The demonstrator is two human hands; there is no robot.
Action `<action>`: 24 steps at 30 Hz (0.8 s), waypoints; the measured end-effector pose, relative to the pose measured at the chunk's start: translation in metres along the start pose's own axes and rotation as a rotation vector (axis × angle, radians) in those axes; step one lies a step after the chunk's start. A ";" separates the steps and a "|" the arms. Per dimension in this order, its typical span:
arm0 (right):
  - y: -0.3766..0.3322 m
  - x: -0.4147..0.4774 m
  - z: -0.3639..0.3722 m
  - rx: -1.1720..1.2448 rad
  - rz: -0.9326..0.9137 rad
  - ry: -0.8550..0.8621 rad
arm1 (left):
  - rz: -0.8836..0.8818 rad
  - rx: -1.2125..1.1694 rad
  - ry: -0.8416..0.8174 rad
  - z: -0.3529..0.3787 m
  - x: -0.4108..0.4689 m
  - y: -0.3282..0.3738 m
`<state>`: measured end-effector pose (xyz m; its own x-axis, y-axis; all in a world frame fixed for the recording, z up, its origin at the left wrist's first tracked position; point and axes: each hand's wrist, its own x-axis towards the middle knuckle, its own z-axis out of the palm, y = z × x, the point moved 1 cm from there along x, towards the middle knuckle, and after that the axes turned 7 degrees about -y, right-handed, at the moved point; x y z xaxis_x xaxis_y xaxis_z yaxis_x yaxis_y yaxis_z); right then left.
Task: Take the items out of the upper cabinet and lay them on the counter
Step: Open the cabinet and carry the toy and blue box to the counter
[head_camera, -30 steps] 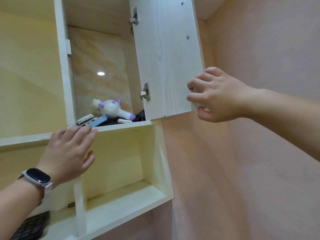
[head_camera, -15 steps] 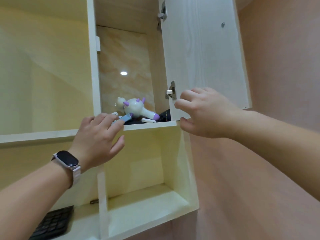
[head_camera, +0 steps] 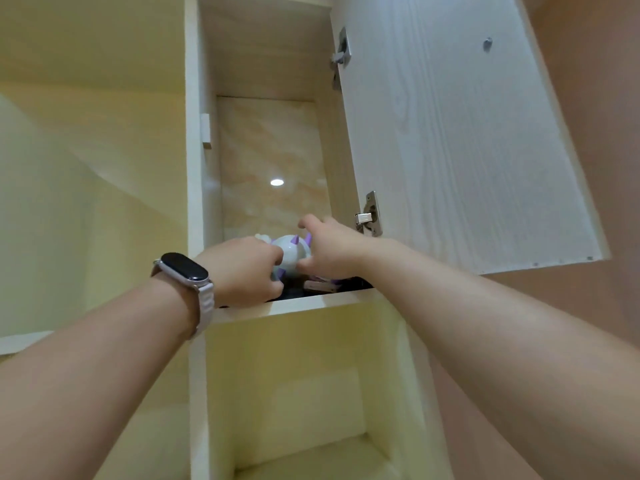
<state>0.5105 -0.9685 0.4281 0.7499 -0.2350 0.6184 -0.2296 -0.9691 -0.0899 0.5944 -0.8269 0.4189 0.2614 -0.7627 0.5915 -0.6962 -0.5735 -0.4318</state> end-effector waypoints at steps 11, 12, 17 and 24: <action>0.011 0.055 0.037 0.115 0.037 -0.083 | -0.090 0.030 -0.155 0.008 0.018 -0.001; 0.011 0.056 0.037 0.119 0.031 -0.085 | -0.097 0.032 -0.151 0.009 0.018 -0.001; 0.009 0.052 0.034 0.150 -0.003 -0.028 | -0.122 0.068 -0.102 0.006 0.014 0.001; 0.007 0.036 0.027 0.256 0.009 0.100 | -0.147 0.081 0.109 -0.001 0.000 0.007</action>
<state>0.5529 -0.9857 0.4284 0.6806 -0.2472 0.6897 -0.0621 -0.9575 -0.2818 0.5884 -0.8308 0.4165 0.2794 -0.6349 0.7203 -0.5983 -0.7018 -0.3865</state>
